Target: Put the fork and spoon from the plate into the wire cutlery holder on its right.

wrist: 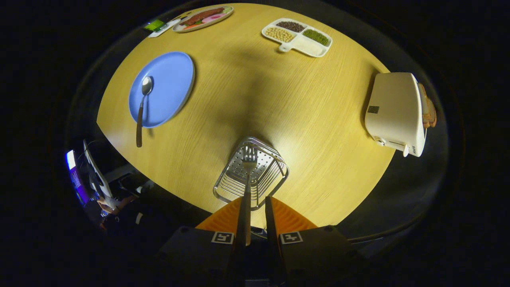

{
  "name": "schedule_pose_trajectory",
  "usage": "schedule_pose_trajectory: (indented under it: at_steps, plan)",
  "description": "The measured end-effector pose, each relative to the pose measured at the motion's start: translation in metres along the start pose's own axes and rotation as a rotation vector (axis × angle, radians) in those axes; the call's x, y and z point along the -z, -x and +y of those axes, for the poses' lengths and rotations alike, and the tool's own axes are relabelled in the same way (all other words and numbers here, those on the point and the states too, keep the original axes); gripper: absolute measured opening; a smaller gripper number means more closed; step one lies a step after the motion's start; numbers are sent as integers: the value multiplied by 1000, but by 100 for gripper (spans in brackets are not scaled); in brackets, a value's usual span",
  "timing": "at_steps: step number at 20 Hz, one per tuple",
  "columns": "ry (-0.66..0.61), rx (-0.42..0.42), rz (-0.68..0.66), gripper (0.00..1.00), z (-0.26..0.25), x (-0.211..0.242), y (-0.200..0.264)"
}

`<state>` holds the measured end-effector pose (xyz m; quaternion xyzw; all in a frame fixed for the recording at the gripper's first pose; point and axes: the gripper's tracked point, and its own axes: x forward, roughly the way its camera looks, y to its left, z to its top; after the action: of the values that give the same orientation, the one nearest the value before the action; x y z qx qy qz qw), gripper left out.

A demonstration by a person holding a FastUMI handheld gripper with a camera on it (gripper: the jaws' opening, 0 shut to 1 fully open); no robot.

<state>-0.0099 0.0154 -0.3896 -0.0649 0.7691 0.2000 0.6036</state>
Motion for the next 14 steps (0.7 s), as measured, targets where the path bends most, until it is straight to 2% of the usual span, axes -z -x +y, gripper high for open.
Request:
schedule_pose_trajectory:
  at_steps: [3,8,12,14]
  plan:
    - [-6,-28,-150,24,15,-13,29]
    - [70,-120,-372,28,83,-50,76]
    - [113,-249,-434,27,165,-70,85]
    - [132,-284,-444,27,193,-81,82]
